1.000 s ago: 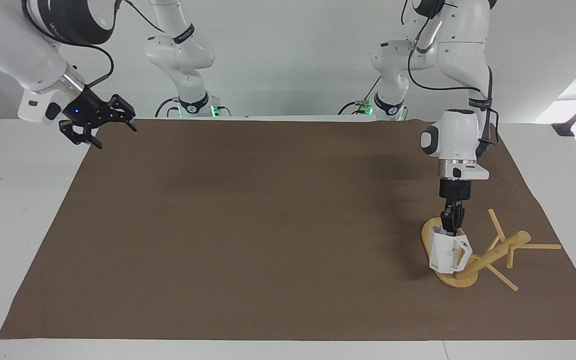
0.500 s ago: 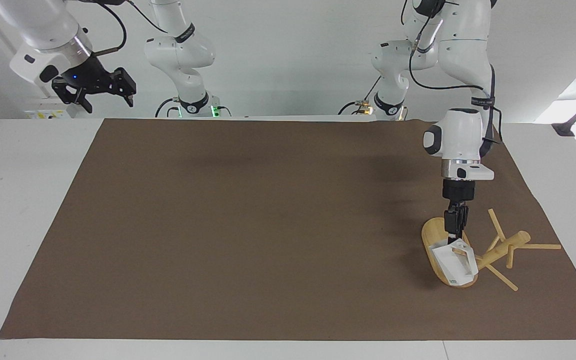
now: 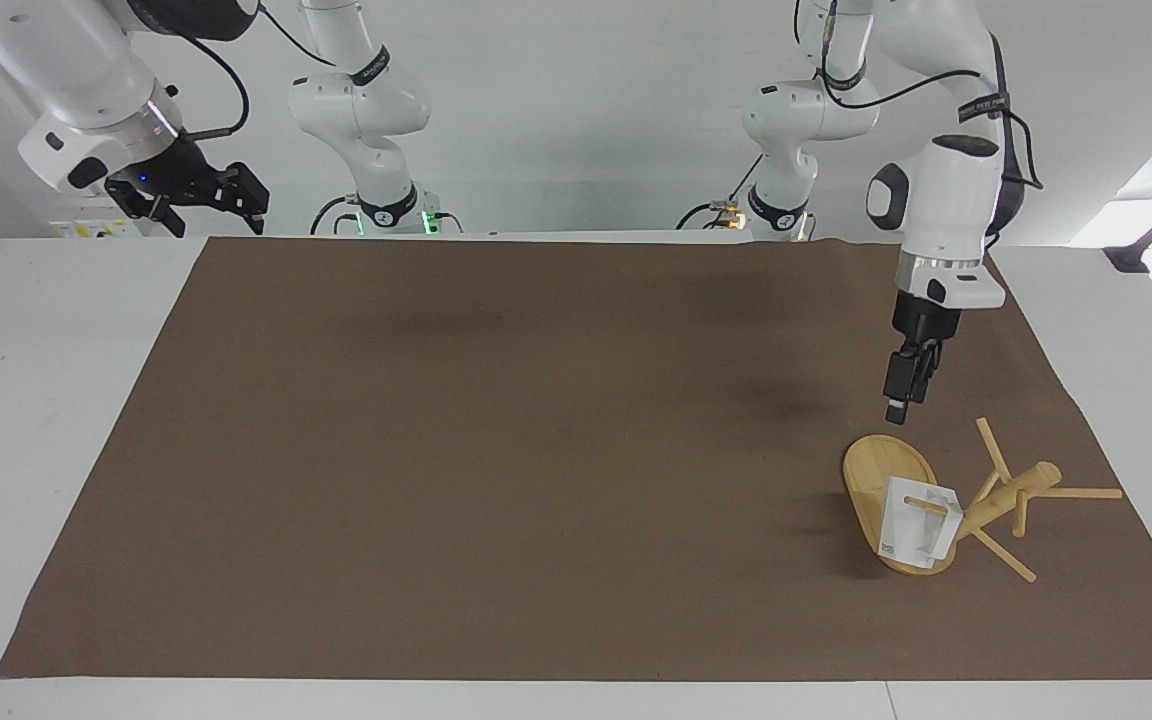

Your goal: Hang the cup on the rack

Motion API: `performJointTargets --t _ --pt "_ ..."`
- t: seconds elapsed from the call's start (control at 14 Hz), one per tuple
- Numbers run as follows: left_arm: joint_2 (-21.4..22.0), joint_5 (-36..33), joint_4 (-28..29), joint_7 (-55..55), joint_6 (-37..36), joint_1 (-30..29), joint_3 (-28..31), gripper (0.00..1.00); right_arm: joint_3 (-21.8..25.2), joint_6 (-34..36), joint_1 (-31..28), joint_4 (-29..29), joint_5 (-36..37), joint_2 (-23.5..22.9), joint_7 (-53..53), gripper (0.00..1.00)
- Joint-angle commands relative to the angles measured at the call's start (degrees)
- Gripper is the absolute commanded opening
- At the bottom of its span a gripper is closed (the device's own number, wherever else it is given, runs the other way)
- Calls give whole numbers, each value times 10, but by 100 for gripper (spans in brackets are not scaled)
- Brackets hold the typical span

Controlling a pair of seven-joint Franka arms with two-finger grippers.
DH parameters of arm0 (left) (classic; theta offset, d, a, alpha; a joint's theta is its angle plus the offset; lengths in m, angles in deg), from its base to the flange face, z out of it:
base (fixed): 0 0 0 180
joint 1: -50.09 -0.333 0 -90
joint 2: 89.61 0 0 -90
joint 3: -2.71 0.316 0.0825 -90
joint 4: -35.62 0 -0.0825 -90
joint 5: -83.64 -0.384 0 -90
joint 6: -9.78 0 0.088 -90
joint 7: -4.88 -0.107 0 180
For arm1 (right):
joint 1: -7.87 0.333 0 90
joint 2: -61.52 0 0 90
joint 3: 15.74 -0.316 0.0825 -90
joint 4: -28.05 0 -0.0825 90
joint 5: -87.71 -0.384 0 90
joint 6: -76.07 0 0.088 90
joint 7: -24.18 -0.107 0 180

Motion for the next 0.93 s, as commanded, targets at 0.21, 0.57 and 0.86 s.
performJointTargets --t 0.21,0.57,0.86 --pt "6 -3 -170 -159 -355 -26 4 99 0 -9 -28 7 6 -8 -7 100" --pt "-74 -10 -372 -338 -624 -50 4 99 0 -11 -32 5 6 4 -5 100" --pt "-77 -12 -378 -443 -622 -52 4 99 0 -41 -36 -25 6 15 -4 100"
